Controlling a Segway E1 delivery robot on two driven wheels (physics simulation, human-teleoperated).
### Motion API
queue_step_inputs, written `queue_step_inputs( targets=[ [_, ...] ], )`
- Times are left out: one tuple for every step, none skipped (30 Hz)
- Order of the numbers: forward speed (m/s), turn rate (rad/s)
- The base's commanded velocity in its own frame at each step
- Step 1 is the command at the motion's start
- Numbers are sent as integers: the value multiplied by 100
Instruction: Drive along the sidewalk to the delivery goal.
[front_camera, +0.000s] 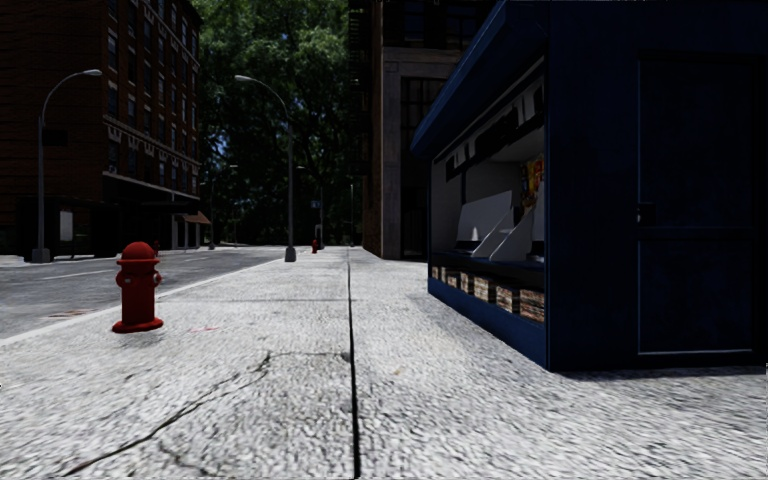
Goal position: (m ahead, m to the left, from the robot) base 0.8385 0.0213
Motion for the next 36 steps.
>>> queue_step_inputs(
  targets=[
    [179,54],
    [179,54],
    [179,53],
    [179,46],
    [179,28],
    [179,28],
    [179,0],
    [179,0],
    [179,0],
    [179,0],
    [179,0],
    [178,0],
    [177,0],
    [177,0],
    [177,0],
    [176,0],
    [108,0],
    [108,0],
    [0,0],
    [0,0],
    [0,0],
    [0,0],
    [0,0],
    [0,0],
    [0,0],
    [0,0],
    [0,0],
    [0,0],
    [0,0],
    [0,0],
    [0,0],
    [0,0],
    [0,0],
    [0,0],
    [0,0],
    [0,0]
  ],
)
